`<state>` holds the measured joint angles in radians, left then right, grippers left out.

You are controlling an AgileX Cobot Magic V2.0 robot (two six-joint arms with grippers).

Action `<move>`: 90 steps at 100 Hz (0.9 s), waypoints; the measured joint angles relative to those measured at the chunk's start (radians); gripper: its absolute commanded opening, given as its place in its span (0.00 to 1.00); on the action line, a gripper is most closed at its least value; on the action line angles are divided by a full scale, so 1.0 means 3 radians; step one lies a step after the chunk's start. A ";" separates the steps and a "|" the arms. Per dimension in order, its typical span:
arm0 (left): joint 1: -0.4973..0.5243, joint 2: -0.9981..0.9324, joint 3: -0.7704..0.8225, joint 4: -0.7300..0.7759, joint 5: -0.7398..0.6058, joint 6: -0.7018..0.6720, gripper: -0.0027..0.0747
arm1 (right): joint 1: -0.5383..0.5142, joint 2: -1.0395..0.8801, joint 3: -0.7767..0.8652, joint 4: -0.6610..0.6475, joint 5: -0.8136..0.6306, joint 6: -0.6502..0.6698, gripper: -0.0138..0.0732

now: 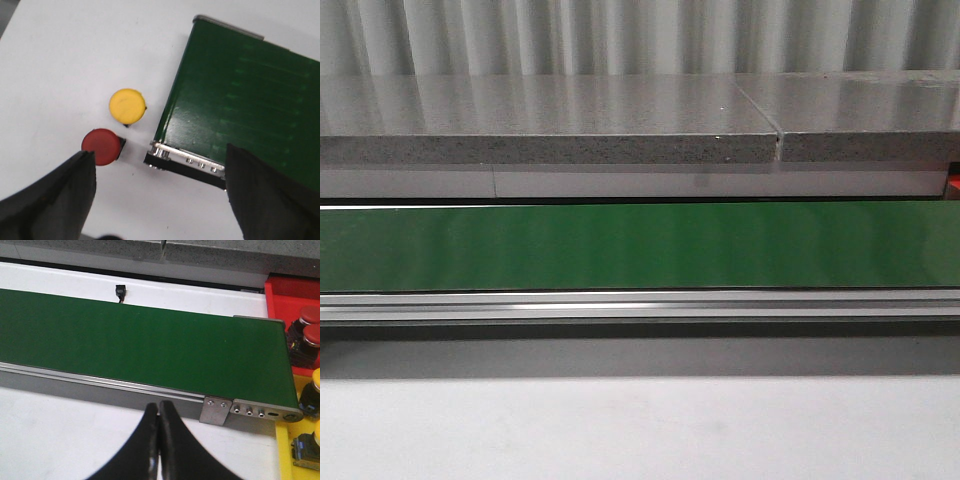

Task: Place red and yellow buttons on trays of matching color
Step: 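Move the left gripper over the remaining buttons on the table, then close the left gripper around a yellow push button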

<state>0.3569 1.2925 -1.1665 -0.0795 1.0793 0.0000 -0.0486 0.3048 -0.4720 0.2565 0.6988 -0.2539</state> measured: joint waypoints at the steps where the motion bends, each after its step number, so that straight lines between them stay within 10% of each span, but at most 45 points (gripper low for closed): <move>1: 0.0015 0.0021 -0.0017 0.0000 0.0045 0.0000 0.70 | 0.0000 0.0000 0.0000 0.0000 0.0000 0.0000 0.08; 90: 0.0055 0.1792 -0.0867 0.0220 0.0476 -0.0018 0.70 | 0.0000 0.0000 0.0000 0.0000 0.0000 0.0000 0.08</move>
<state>0.3733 1.8300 -1.4267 -0.0133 1.2222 -0.0054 -0.0486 0.3048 -0.4720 0.2565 0.6988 -0.2539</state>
